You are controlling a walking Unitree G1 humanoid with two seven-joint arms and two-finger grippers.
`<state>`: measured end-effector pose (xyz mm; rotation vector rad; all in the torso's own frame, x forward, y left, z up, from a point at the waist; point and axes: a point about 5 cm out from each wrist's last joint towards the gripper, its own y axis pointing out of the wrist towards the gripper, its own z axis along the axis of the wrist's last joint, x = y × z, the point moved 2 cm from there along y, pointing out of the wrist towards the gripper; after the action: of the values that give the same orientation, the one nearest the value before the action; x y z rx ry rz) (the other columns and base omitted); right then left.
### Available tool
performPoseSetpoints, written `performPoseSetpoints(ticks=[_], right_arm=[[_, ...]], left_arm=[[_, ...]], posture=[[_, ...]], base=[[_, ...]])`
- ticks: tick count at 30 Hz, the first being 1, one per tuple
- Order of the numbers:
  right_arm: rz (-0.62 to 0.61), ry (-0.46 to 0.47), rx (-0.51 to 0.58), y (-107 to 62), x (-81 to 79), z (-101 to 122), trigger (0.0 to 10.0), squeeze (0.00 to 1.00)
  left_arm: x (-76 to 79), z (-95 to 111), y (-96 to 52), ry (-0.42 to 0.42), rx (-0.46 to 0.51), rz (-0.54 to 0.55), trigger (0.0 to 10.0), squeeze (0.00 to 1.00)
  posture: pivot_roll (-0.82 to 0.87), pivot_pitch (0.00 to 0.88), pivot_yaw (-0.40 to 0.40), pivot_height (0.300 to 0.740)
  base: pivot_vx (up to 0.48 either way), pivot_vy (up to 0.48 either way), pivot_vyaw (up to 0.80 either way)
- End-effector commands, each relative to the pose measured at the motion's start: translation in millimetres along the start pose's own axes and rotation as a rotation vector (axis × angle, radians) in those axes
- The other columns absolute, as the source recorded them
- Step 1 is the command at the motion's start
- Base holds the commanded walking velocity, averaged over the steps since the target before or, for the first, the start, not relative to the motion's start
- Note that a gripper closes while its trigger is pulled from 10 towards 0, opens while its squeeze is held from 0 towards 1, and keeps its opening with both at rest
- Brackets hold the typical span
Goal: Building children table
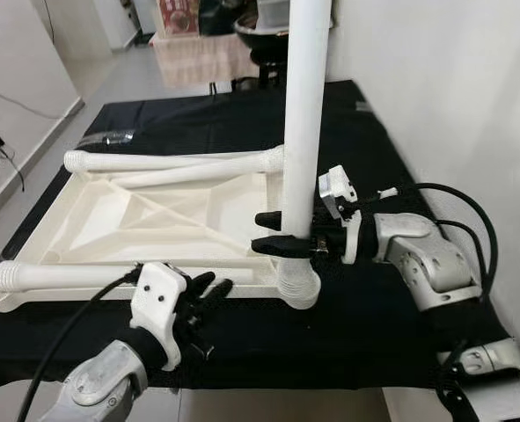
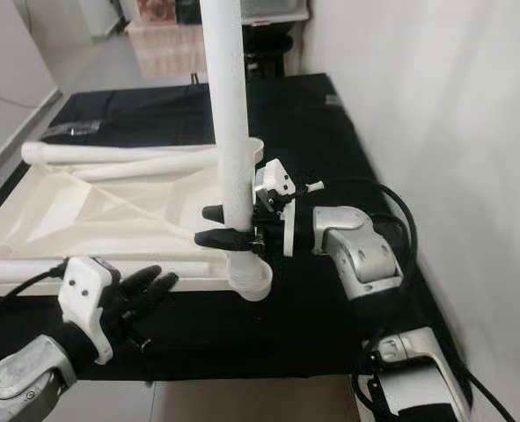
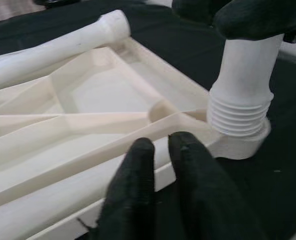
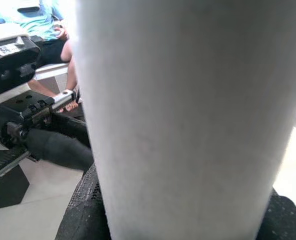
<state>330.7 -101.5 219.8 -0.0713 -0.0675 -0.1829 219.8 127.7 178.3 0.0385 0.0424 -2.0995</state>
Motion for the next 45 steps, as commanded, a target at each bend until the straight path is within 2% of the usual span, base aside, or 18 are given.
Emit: performPoseSetpoints(ticks=[1,4,9,10,11,12,18,26,34,37,39,40,43,45], right_arm=[[0.028,-0.028,0.010,4.1,-0.1,2.7,10.0,0.00],[0.120,-0.009,0.016,1.2,-2.3,4.3,10.0,0.00],[0.185,0.003,0.003,-1.9,-5.0,1.3,10.0,0.00],[0.204,0.009,-0.009,-3.4,-5.4,-1.2,10.0,0.00],[0.204,0.009,-0.009,-3.4,-5.4,-1.2,10.0,0.00],[0.228,0.020,-0.020,-6.3,-5.8,-3.4,10.0,0.00],[0.260,0.023,-0.046,-12.2,-4.3,-8.5,10.0,0.00],[0.217,-0.022,-0.042,-13.0,4.3,-5.5,10.0,0.00],[0.208,-0.029,-0.037,-14.6,8.8,-4.2,10.0,0.00],[0.235,-0.055,-0.053,-19.1,7.9,-3.5,10.0,0.00],[0.279,-0.122,-0.128,-17.9,0.7,-11.2,10.0,0.00],[0.279,-0.122,-0.128,-17.9,0.7,-11.2,10.0,0.00],[0.355,-0.243,-0.236,-13.8,-14.1,-24.9,10.0,0.00],[0.355,-0.243,-0.236,-13.8,-14.1,-24.9,10.0,0.00]], left_arm=[[-2.0,-1.6,-5.2,0.029,-0.029,0.021,0.0,0.00],[2.4,0.1,-12.7,0.050,-0.036,0.049,0.0,0.00],[3.8,1.9,-15.9,0.063,-0.043,0.077,0.0,0.00],[3.6,3.7,-17.1,0.075,-0.044,0.085,4.7,0.00],[3.6,3.7,-17.1,0.075,-0.044,0.085,4.7,0.00],[3.4,6.8,-18.5,0.086,-0.041,0.089,10.0,0.00],[0.6,12.1,-23.9,0.132,-0.055,0.103,10.0,0.00],[4.5,11.3,-24.8,0.147,-0.078,0.074,10.0,0.00],[7.2,9.9,-25.7,0.168,-0.099,0.049,10.0,0.00],[10.0,7.7,-26.4,0.184,-0.118,0.018,10.0,0.00],[10.0,7.8,-26.8,0.187,-0.119,0.009,10.0,0.00],[10.0,7.8,-26.8,0.187,-0.119,0.009,10.0,0.00],[9.9,8.3,-26.3,0.193,-0.121,0.003,10.0,0.00],[9.9,8.3,-26.3,0.193,-0.121,0.003,10.0,0.00]], posture=[[-0.03,0.168,0.048,0.740],[-0.01,0.204,0.046,0.740],[0.00,0.220,0.048,0.740],[0.01,0.233,0.051,0.740],[0.01,0.233,0.051,0.740],[0.02,0.245,0.055,0.740],[0.02,0.268,0.067,0.740],[0.03,0.278,0.080,0.740],[0.03,0.276,0.085,0.740],[0.04,0.273,0.099,0.740],[0.04,0.267,0.104,0.740],[0.04,0.267,0.104,0.740],[0.04,0.262,0.103,0.740],[0.04,0.262,0.103,0.740]], base=[[0.000,0.000,0.00],[0.000,0.000,0.00],[0.000,0.000,0.00],[0.000,0.000,0.00],[0.000,0.000,0.00],[0.000,0.000,0.00],[0.000,0.000,0.00],[0.000,0.000,0.00],[0.000,0.000,0.00],[0.000,0.000,0.00],[0.000,0.000,0.00],[0.000,0.000,0.00],[0.000,0.000,0.00],[0.000,0.000,0.00]])
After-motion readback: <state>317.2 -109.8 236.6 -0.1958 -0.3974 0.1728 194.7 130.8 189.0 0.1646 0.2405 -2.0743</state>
